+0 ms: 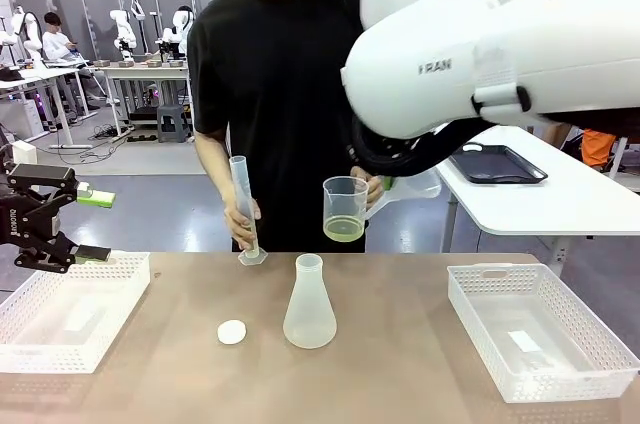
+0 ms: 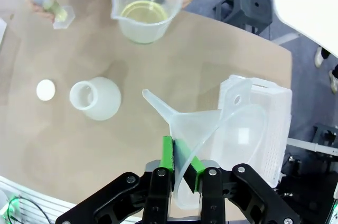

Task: Prepare the solutions needed for the experiment.
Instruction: Pick up the Plastic Funnel and insert it into the Big flask.

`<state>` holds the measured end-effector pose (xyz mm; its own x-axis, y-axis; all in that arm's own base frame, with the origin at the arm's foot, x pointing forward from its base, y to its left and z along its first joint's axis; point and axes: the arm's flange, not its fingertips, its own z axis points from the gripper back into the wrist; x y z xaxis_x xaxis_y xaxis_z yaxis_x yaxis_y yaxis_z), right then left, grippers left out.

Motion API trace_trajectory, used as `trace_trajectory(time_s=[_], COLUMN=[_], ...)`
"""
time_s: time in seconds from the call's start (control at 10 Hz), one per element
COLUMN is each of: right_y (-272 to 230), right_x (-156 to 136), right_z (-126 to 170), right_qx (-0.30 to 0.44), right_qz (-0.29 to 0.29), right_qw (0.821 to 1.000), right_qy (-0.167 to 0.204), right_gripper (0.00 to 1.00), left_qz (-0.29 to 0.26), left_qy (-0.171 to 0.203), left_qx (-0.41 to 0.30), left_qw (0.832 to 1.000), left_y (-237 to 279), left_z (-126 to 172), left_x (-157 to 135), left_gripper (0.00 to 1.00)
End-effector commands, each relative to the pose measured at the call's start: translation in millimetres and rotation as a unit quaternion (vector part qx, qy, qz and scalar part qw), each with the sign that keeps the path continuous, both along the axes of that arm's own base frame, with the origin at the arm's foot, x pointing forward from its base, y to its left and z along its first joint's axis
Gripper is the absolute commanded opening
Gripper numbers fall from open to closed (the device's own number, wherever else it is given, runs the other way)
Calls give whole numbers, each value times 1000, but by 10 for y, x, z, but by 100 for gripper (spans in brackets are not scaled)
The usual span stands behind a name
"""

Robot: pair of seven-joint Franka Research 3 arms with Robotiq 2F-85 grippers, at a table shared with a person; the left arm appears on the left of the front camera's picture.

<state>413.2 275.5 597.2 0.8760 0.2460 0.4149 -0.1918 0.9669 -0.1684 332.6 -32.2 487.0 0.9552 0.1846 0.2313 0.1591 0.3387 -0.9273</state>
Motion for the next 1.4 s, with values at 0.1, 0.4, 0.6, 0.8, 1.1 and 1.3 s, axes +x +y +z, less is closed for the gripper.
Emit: trace_trajectory(time_s=[0.1,0.4,0.6,0.8,1.1,1.3], right_y=[522,756,912,1006,1151,1244], right_x=[-67,-102,-79,-44,21,45], right_z=[-231,-379,-448,-484,-487,-490], right_qx=[13,-32,-60,-73,-106,-124], right_qz=[68,80,93,101,116,124], right_qw=[997,996,994,992,987,983], right_qy=[26,17,11,22,41,50], right_gripper=[7,7,7,7,7,7], left_qz=[-2,-2,-2,-2,-2,-2], left_qy=[-3,-3,-3,-3,-3,-3], left_qx=[-11,-11,-11,-11,-11,-11], left_qw=[1000,1000,1000,1000,1000,1000], left_y=[-15,-15,-15,-15,-15,-15], left_z=[13,13,13,13,13,13], left_x=[17,17,17,17,17,17], left_gripper=[100,100,100,100,100,100])
